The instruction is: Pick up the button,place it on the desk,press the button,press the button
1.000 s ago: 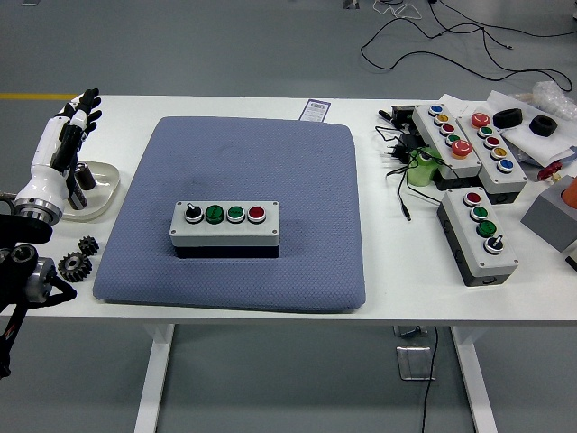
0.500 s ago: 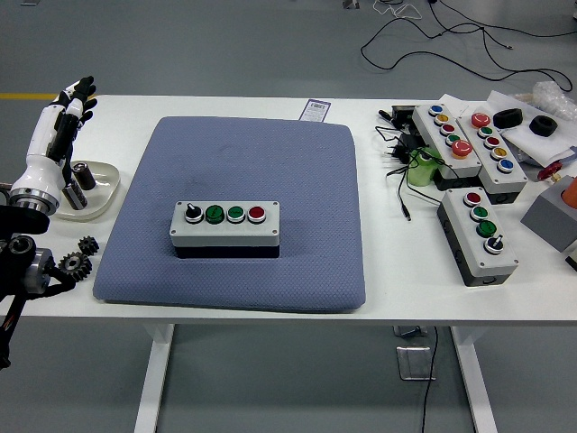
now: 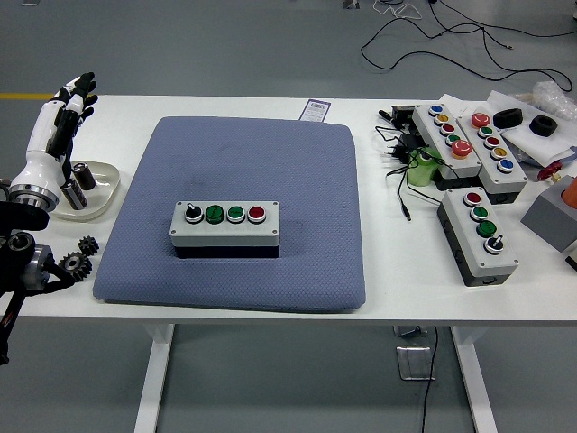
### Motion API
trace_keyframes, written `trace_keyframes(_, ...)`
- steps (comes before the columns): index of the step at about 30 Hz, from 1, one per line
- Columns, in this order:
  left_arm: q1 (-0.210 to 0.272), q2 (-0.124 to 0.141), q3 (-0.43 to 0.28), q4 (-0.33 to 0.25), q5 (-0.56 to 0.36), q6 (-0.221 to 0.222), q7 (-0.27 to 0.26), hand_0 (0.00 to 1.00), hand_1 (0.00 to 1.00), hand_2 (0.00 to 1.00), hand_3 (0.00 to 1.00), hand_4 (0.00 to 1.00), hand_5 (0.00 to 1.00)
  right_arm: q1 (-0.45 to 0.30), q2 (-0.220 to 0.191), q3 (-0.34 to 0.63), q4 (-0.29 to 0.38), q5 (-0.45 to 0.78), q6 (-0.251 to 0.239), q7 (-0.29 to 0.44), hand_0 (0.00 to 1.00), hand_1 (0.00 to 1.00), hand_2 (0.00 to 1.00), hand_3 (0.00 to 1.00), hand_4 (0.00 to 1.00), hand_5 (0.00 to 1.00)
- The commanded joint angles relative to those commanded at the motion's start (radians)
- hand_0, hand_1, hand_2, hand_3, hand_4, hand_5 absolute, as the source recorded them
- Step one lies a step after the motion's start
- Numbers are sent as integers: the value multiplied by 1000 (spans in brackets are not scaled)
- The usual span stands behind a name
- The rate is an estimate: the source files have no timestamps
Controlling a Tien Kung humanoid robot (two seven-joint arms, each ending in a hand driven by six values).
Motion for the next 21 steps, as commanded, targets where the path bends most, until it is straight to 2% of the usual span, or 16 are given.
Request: trace_keyframes(21,13,2,6,1,-16,12,4,905,915,965,905,722,998,-8,2,-18,0,12,1,-6,673,658,674,624,310,173)
